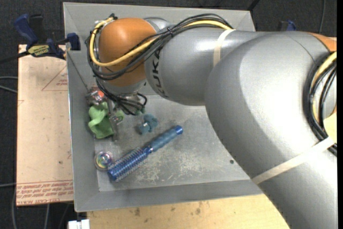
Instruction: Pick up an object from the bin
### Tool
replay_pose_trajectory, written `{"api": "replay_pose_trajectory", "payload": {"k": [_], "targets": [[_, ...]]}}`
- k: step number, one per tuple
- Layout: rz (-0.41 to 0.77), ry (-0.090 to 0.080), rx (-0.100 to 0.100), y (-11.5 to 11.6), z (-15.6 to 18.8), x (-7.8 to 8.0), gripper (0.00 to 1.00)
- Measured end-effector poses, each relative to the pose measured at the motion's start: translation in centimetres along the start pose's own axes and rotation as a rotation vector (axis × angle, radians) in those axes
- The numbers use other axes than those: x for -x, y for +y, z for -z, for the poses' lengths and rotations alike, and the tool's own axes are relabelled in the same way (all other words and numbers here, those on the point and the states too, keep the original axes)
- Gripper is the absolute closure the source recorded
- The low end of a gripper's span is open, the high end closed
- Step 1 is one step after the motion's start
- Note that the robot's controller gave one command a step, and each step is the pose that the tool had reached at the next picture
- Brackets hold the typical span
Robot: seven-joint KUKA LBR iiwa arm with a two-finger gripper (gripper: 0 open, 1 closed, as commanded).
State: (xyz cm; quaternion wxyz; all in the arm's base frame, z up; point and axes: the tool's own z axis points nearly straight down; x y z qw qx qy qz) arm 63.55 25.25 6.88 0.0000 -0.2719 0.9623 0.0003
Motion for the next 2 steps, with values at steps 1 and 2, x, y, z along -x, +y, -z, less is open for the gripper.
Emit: {"api": "replay_pose_trajectory", "payload": {"k": [1, 2], "targets": [[-0.004, -0.001, 0.002, -0.01, 0.02, 0.03, 0.0], [-0.003, -0.003, 0.002, 0.01, 0.01, 0.06, 1.0]]}}
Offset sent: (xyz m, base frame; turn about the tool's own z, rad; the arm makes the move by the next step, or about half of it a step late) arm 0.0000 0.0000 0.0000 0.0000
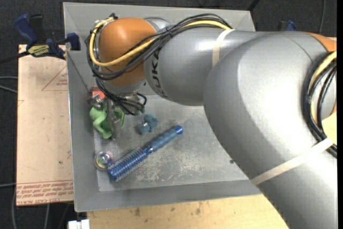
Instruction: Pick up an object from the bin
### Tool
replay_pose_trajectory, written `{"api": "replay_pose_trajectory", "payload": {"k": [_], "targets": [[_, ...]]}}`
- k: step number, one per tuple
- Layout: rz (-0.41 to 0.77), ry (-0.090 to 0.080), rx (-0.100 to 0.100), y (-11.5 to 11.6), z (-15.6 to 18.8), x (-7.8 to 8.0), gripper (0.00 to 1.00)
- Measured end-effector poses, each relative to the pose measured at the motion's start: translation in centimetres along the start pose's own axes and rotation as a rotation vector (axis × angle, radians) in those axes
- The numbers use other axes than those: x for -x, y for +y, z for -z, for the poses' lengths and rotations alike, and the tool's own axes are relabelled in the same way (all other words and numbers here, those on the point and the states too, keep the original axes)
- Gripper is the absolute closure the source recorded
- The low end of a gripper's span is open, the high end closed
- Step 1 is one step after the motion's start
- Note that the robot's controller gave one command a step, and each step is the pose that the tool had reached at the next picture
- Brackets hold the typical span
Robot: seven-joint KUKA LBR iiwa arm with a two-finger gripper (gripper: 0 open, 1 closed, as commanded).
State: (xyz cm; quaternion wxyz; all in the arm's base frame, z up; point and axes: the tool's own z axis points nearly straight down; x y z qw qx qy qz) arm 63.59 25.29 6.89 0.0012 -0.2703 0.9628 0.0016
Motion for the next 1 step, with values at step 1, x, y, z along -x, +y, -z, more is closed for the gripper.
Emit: {"api": "replay_pose_trajectory", "payload": {"k": [1], "targets": [[-0.002, -0.004, -0.001, 0.01, 3.31, 0.17, 1.0]]}}
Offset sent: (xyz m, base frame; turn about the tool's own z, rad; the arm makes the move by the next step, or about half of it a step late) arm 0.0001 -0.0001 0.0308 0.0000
